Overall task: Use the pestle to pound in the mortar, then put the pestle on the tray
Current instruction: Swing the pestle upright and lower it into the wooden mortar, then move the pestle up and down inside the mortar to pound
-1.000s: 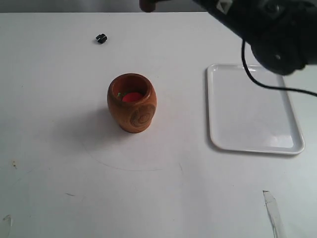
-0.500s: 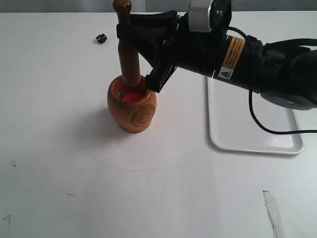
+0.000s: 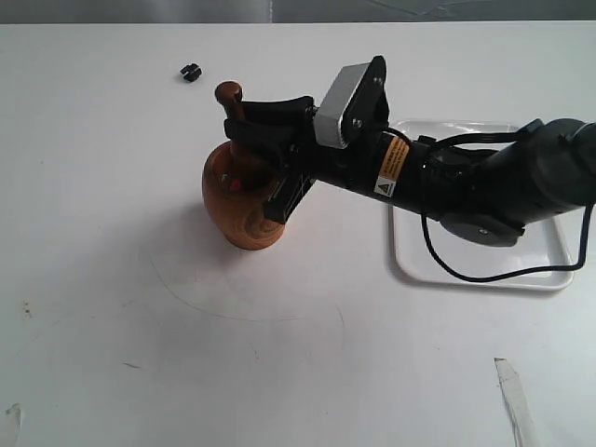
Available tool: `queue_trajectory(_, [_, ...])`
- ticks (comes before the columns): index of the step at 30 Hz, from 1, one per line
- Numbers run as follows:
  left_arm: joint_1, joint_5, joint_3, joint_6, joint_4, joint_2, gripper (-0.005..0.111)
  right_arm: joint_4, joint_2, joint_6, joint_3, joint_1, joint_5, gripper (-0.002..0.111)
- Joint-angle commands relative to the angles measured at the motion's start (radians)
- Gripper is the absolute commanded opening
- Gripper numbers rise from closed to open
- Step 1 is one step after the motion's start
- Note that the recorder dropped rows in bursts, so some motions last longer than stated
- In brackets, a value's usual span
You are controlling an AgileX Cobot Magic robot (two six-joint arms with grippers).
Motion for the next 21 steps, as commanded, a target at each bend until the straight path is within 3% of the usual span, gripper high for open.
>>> queue_trajectory(1, [-0.008,-0.003,0.001,-0.008,-0.007,-0.001,0.0,0.007,0.009,-0.066,0.004,0.0,0.003,0.0])
queue_trajectory(11, [-0.008,-0.003,0.001,-0.008,-0.007,-0.001,0.0,0.048,-0.115,-0.057,-0.036,0.0,-0.019,0.0])
queue_trajectory(21, [-0.008,-0.003,0.001,-0.008,-0.007,-0.001,0.0,-0.026,0.085,0.083,-0.036,0.0,-0.019,0.0])
